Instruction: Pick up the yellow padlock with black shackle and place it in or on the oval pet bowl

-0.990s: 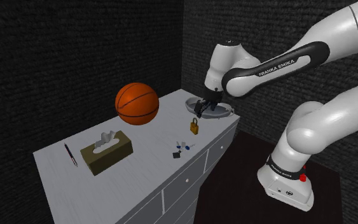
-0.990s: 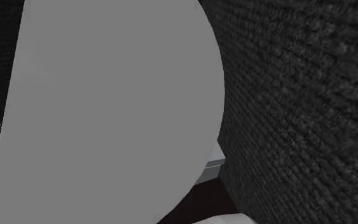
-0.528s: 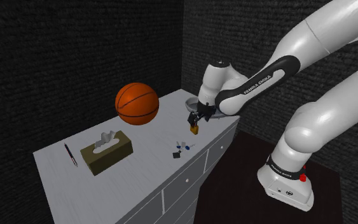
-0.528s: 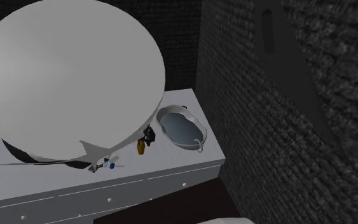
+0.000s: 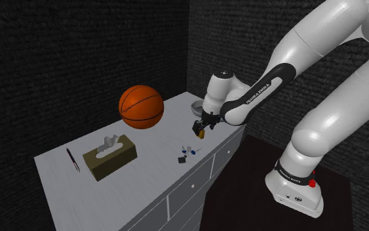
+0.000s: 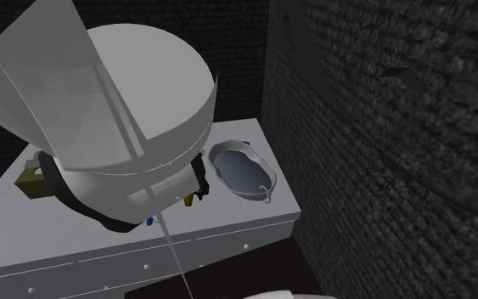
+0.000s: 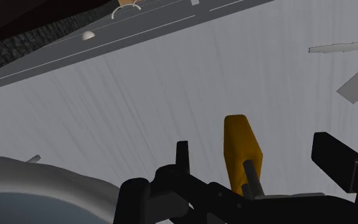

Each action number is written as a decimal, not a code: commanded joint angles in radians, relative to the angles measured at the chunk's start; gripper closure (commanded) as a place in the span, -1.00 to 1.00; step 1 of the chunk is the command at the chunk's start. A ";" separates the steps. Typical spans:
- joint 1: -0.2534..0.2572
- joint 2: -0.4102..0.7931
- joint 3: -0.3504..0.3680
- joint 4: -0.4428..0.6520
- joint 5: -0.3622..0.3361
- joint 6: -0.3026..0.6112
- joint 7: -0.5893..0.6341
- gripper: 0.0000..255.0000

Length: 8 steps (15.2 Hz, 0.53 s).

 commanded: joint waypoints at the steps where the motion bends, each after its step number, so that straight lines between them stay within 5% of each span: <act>1: -0.003 0.004 0.001 0.001 -0.003 0.004 0.001 -1.00; 5: -0.002 0.004 0.001 0.001 -0.003 0.003 0.001 -1.00; 6: -0.002 0.004 0.001 0.001 -0.003 0.003 0.001 1.00; 8: -0.002 0.004 0.001 0.001 -0.003 0.003 0.001 1.00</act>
